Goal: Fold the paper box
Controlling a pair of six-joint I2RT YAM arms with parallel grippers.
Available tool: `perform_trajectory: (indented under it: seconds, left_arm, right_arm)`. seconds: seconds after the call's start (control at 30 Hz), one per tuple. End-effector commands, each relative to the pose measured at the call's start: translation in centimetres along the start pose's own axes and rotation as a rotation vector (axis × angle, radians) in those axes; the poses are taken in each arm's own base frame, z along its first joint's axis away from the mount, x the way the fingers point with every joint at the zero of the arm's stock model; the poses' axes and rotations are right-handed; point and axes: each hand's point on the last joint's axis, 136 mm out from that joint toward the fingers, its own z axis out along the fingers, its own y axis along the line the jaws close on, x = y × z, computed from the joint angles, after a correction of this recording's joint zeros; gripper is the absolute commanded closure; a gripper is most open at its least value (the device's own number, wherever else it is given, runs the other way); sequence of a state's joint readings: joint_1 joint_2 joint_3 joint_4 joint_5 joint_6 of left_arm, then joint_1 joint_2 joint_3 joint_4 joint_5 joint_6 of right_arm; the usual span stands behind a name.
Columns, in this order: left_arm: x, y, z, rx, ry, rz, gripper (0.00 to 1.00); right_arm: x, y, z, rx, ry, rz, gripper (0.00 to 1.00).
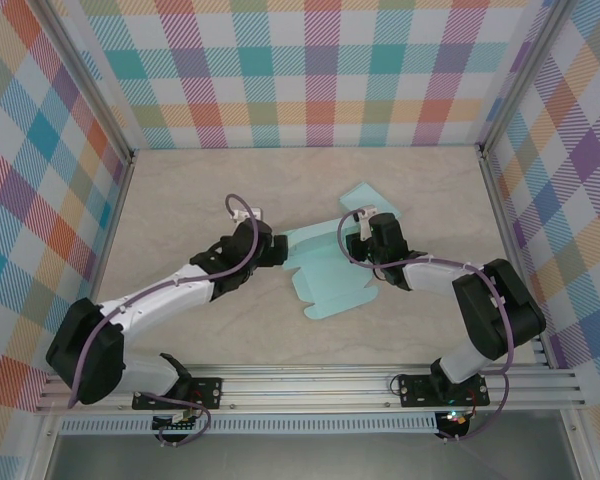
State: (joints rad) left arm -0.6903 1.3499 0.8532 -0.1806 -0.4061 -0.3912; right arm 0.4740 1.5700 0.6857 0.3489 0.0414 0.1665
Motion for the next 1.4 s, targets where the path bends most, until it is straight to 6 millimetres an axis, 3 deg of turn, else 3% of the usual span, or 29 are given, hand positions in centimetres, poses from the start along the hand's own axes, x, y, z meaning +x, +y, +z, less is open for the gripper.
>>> perform_trajectory:
  seconds: [0.0,0.33,0.6,0.97,1.37]
  left_arm:
    - [-1.0,-1.1,0.7,0.025,-0.013,-0.038,0.00]
    - [-2.7,-4.1,1.8,0.112,-0.090,-0.094,0.00]
    - [-1.6,-5.7,2.6,0.138,-0.115,-0.128,0.00]
    - [-0.2,-3.7,2.8,0.081,-0.141,-0.227,0.00]
    - [0.9,-4.7,4.0,0.116,-0.098,-0.251,0.00]
  right_arm:
    - [-0.7,0.8,0.2,-0.033,-0.008,0.021,1.00]
    - [-0.3,1.0,0.3,-0.045,0.005,0.079,1.00]
    - [-0.2,0.8,-0.2,0.036,-0.009,0.156,1.00]
    - [0.6,1.2,-1.3,0.108,-0.028,0.219,1.00]
    - [0.1,2.4,-1.5,0.093,-0.037,0.189,1.00]
